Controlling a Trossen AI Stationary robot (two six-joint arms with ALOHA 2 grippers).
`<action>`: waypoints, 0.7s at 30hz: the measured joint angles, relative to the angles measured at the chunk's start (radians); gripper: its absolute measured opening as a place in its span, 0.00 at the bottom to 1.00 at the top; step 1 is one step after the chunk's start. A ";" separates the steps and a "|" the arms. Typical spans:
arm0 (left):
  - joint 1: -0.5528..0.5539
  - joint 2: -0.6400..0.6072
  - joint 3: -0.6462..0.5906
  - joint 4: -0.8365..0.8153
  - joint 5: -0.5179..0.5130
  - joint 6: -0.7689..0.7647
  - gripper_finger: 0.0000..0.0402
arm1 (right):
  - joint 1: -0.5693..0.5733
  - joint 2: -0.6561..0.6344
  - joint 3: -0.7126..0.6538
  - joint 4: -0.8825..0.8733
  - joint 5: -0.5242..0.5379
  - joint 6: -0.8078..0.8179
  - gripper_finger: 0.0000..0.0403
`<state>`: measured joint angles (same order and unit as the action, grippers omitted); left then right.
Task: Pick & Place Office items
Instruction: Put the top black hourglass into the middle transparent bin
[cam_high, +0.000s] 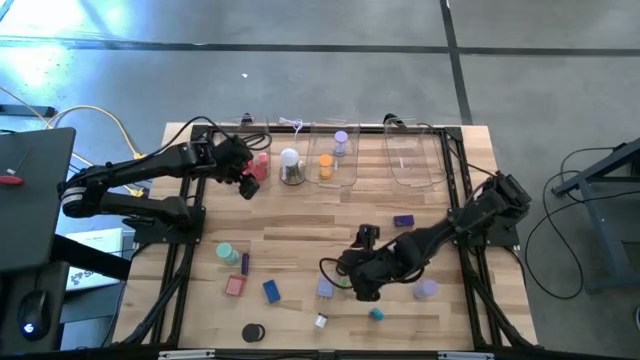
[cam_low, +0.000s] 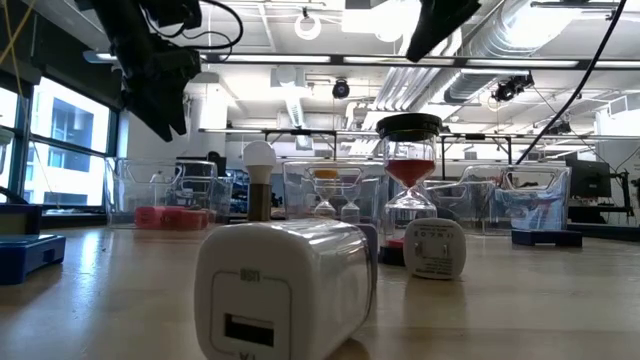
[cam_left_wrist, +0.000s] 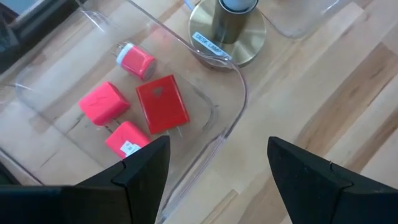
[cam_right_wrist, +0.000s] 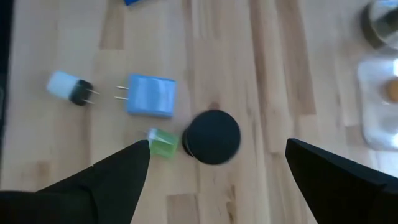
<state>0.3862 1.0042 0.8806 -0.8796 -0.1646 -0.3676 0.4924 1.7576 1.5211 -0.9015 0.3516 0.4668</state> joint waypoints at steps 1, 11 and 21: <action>-0.006 0.000 0.000 0.000 -0.002 0.000 0.65 | -0.008 0.000 0.000 0.010 -0.014 -0.011 0.90; -0.070 0.000 0.000 0.000 -0.051 -0.013 0.65 | -0.064 0.000 0.000 0.021 -0.100 -0.053 0.87; -0.138 0.000 0.000 -0.001 -0.079 -0.030 0.65 | -0.047 0.052 -0.003 0.054 -0.086 -0.092 0.83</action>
<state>0.2480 1.0042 0.8806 -0.8803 -0.2439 -0.3974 0.4450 1.8099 1.5185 -0.8473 0.2652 0.3748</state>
